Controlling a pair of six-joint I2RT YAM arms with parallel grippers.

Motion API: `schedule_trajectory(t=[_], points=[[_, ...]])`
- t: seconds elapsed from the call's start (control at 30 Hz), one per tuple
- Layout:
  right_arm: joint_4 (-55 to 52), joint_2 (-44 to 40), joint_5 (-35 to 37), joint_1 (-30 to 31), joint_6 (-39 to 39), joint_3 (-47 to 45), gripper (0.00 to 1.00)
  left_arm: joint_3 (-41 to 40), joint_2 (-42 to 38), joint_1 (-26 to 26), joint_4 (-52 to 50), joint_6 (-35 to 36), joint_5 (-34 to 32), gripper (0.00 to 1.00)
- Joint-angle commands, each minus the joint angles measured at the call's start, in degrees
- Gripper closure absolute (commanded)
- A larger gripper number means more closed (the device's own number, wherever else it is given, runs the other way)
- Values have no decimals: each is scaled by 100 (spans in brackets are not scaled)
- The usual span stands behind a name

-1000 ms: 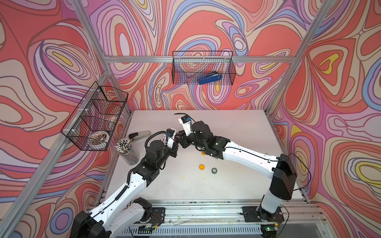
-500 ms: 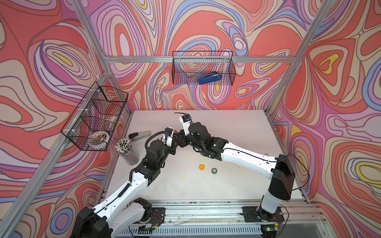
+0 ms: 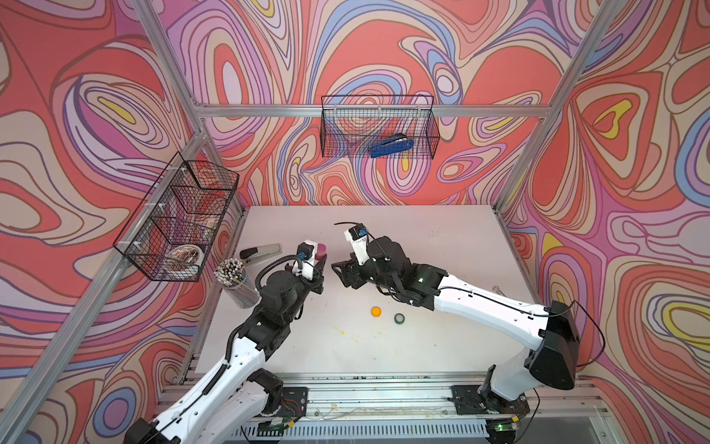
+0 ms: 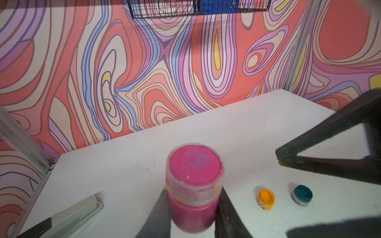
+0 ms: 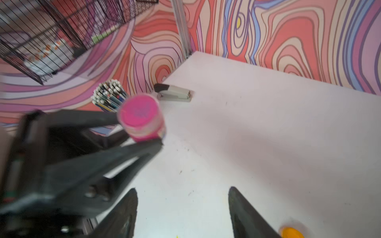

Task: Close the paint jar lid
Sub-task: Screw the lid onto the paint jar.

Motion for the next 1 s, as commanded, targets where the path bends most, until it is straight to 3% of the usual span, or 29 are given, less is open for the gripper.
schedule_trajectory(t=[0.0,0.2,0.3,0.63,0.97], points=[[-127,-174,-983,-369,-590,-267,30,-10,-358,-9,-644,-110,675,74],[-30,-235,-1848,-441,-1481,-113,33,326,-538,-9,-1760,-75,2272,73],[11,-294,-2037,-520,-1632,-33,38,438,-532,-13,-2037,-88,2644,73],[-222,-528,-3019,-651,-2284,48,43,437,-430,-10,-2237,43,2665,73],[-487,-179,-3609,-672,-2359,367,48,404,-473,-9,-2105,69,2626,73]])
